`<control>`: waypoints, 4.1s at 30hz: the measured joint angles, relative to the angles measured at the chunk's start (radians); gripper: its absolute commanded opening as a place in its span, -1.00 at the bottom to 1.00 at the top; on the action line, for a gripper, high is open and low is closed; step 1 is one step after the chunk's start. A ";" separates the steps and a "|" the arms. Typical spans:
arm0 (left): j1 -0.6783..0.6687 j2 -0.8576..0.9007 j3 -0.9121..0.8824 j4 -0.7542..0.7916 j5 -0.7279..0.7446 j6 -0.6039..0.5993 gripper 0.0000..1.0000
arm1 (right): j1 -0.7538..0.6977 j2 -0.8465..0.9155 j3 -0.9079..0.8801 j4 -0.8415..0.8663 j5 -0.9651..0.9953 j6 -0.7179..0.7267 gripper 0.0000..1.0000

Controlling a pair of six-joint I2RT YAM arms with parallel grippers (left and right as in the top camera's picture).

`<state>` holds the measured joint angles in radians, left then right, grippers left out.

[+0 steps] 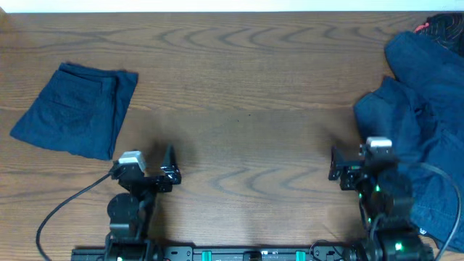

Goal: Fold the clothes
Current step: 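Reach the right gripper into the dark blue jeans pile and grasp, then pull the grasped jeans leftward onto the open table with the right gripper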

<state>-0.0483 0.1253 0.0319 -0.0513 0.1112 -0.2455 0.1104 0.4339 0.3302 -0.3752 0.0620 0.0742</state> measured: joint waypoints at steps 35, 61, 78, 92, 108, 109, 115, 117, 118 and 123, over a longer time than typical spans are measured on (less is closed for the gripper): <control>0.000 0.769 0.599 -0.597 0.154 -0.058 0.96 | -0.225 1.242 0.512 0.031 0.224 -0.034 0.25; 0.000 0.769 0.599 -0.571 0.156 -0.065 0.96 | 0.074 1.025 0.795 0.034 -0.030 0.029 -0.73; 0.000 0.769 0.599 -0.541 0.157 -0.069 0.96 | 0.063 1.067 0.793 -0.008 0.018 0.128 0.98; 0.000 0.774 0.599 -0.539 0.179 -0.072 0.96 | -0.006 0.957 0.650 -0.565 -0.118 0.051 0.87; 0.000 0.802 0.599 -0.551 0.182 -0.072 0.96 | 0.128 0.958 0.285 -0.228 -0.069 0.040 0.63; 0.000 0.802 0.599 -0.551 0.182 -0.072 0.96 | 0.128 0.958 0.278 -0.216 -0.069 0.039 0.55; 0.000 0.803 0.599 -0.560 0.182 -0.072 0.96 | 0.129 0.958 0.263 -0.200 -0.084 0.037 -0.73; 0.000 0.803 0.599 -0.570 0.182 -0.072 0.96 | 0.129 0.958 0.263 -0.199 -0.092 0.038 -0.98; 0.000 0.803 0.599 -0.572 0.182 -0.072 0.96 | 0.129 0.958 0.263 -0.199 -0.095 0.043 -0.97; 0.000 0.803 0.599 -0.572 0.182 -0.072 0.96 | 0.130 0.958 0.263 -0.185 -0.128 0.051 -0.98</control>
<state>-0.0483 0.9279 0.6308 -0.6231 0.2935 -0.3180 0.2401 1.3922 0.5930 -0.5606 -0.0658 0.1249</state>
